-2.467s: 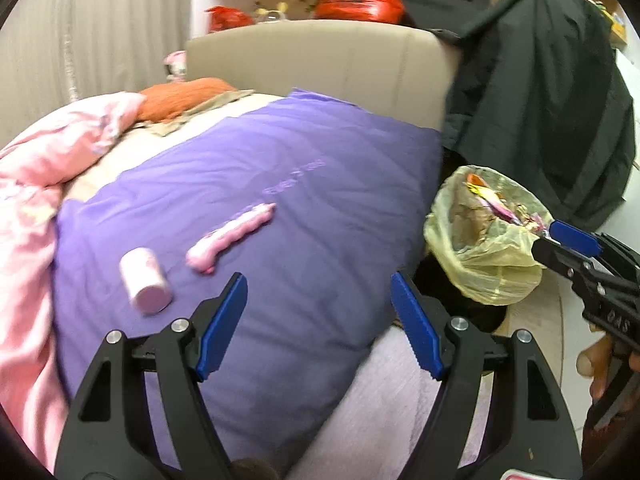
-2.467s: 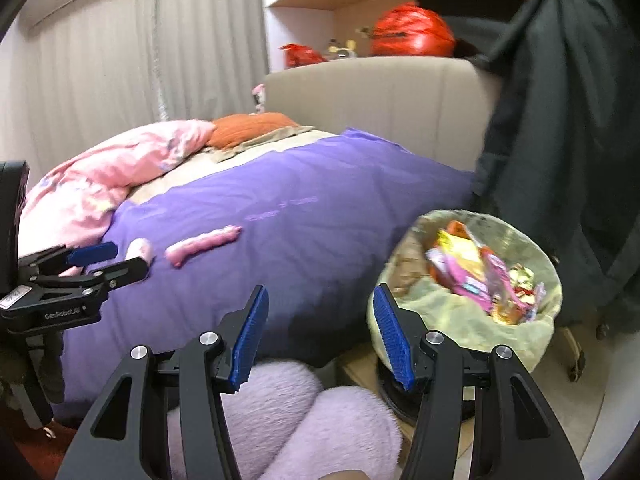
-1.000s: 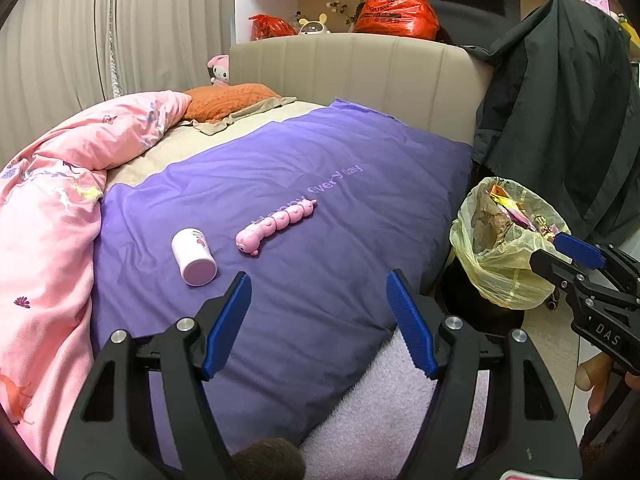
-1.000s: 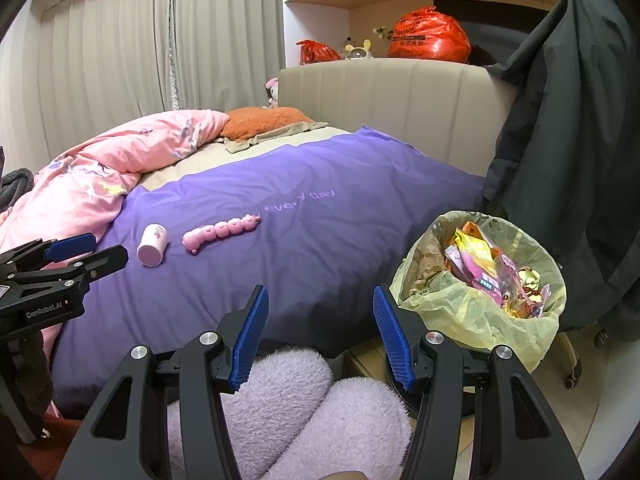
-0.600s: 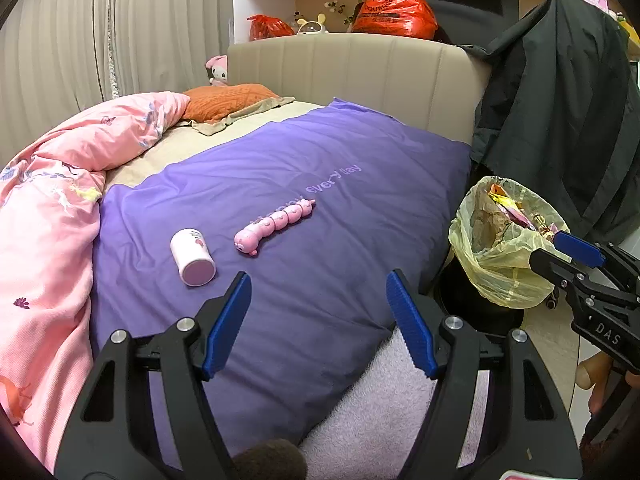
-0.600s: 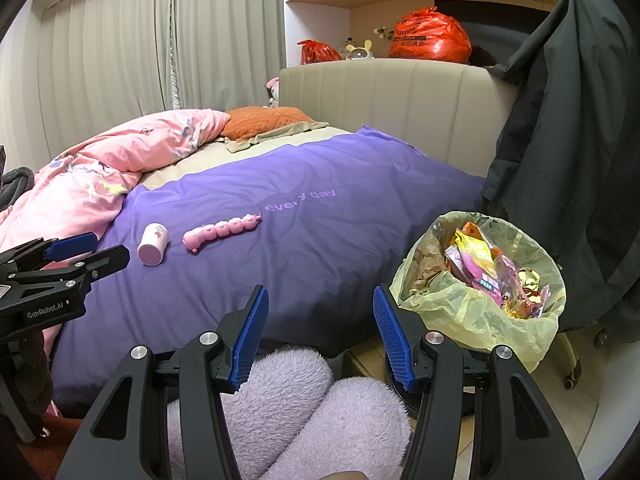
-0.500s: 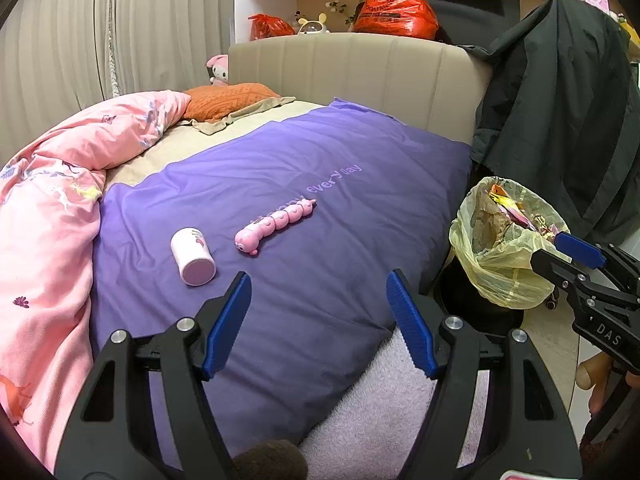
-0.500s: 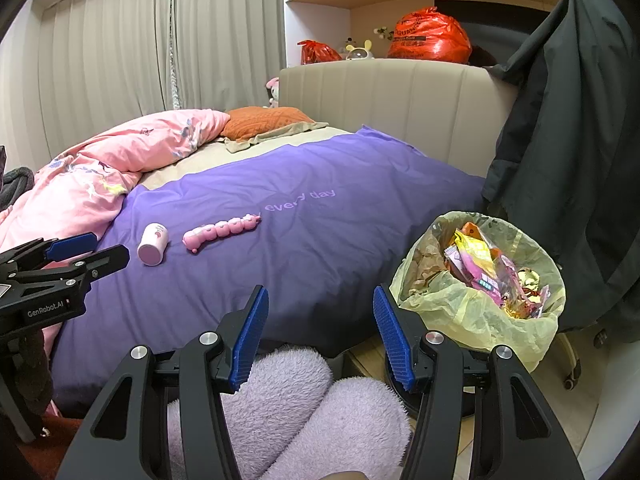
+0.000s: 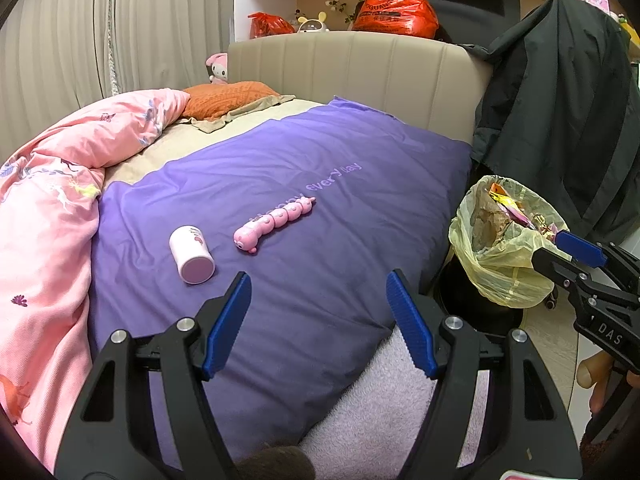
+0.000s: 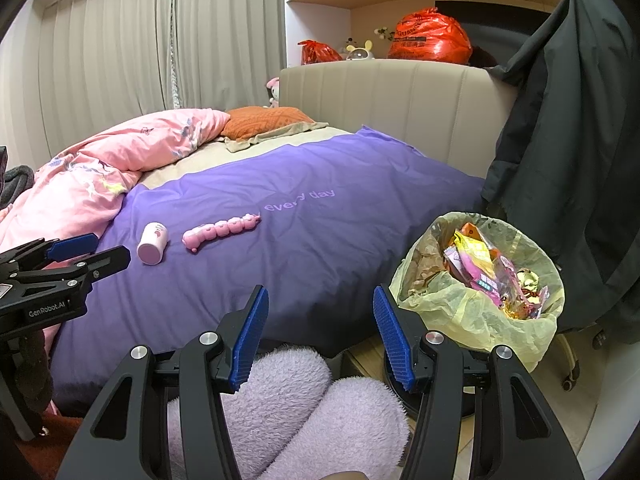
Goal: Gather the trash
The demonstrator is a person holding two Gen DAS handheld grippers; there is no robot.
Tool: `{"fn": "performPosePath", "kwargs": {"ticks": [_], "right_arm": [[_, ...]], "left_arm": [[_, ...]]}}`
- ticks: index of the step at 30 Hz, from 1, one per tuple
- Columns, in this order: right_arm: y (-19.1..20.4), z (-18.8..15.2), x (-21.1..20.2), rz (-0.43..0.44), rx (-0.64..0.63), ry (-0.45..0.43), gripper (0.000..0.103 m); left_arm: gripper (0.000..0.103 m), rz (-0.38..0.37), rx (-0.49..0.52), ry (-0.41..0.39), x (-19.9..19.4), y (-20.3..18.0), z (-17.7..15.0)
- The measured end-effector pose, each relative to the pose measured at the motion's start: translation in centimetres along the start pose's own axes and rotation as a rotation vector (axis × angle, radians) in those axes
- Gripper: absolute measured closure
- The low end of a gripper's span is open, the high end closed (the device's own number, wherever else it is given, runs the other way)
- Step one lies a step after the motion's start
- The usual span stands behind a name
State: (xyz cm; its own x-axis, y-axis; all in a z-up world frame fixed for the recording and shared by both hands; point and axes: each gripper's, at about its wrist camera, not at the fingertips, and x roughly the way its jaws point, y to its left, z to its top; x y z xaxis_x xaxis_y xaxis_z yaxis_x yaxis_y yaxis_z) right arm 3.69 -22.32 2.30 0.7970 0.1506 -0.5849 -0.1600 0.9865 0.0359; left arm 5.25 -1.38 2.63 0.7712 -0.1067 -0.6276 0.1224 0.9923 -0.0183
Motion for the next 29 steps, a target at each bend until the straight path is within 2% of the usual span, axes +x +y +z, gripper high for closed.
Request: {"fn": "performPosePath", "kwargs": {"ticks": [17, 22, 24, 26, 29], "right_arm": [[0.1, -0.1, 0.2, 0.004, -0.016, 0.007, 0.051], [0.1, 0.2, 1.2, 0.012, -0.035, 0.020, 0.051], [0.3, 0.5, 2.0, 0.030, -0.045, 0.010, 0.051], [0.4, 1.0, 3.7, 0.075, -0.052, -0.002, 0.045], [0.9, 2.2, 7.9, 0.158, -0.061, 0.043, 0.045]], "left_arm": [[0.036, 0.012, 0.007, -0.007, 0.1, 0.1, -0.2], [0.036, -0.002, -0.004, 0.012, 0.9, 0.6, -0.3], [0.036, -0.020, -0.027, 0.043, 1.9, 1.2, -0.2], [0.036, -0.029, -0.064, 0.074, 3.2, 2.4, 0.0], [0.036, 0.010, -0.177, 0.087, 5.7, 6.7, 1.5]]}}
